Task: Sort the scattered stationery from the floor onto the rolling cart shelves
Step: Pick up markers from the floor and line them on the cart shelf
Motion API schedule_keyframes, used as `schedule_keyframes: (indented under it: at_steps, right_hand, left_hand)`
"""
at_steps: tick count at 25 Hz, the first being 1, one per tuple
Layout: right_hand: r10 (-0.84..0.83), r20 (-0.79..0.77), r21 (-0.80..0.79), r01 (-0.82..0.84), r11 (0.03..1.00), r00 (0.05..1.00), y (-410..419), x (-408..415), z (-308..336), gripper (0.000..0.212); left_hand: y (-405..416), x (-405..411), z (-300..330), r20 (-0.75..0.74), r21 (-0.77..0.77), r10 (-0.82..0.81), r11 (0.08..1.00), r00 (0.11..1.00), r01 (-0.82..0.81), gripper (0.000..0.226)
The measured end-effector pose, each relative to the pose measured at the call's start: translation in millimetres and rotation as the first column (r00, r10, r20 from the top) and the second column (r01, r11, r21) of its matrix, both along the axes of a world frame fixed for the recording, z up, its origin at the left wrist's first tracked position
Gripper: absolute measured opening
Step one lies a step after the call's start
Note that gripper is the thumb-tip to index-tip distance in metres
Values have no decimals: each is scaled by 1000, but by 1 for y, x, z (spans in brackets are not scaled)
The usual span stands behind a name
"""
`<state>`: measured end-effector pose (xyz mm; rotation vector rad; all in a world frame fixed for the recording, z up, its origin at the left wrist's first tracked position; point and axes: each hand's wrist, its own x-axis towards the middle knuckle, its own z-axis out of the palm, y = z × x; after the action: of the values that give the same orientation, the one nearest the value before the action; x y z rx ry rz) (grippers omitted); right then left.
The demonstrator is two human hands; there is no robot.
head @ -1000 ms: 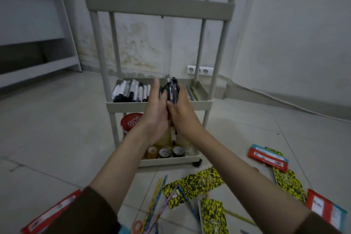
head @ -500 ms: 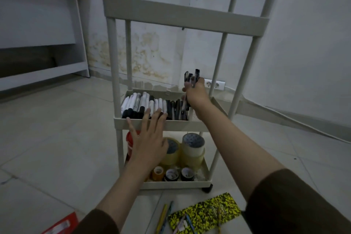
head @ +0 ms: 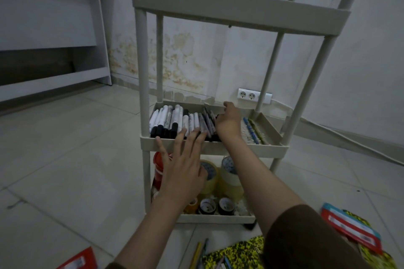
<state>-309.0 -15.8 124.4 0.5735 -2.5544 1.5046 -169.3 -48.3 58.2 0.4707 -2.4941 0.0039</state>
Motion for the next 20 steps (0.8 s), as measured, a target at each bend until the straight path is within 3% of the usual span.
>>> schedule_keyframes:
  at_steps: [4,9,15,18,20]
  right_hand:
    - [-82,59,-190,91,977,995,9,-4,-2,38]
    - [-51,235,-107,78,991,971,2,-8,-2,35]
    - [-30,254,-76,51,996,967,3,-9,-2,41]
    - [-4,180,-156,32,987,984,5,0,1,36]
    - [22,-26,-271,-28,962,999,12,13,5,30]
  left_hand:
    - [2,1,2,-6,8,-1,1000,1000,1,72]
    - [7,-3,1,-4,-18,102,995,995,-102,67]
    - [4,-4,-3,44,-50,93,995,995,-90,73]
    - [6,-7,1,53,-5,97,995,994,-97,71]
    - [6,-8,4,45,50,48,998,998,-50,73]
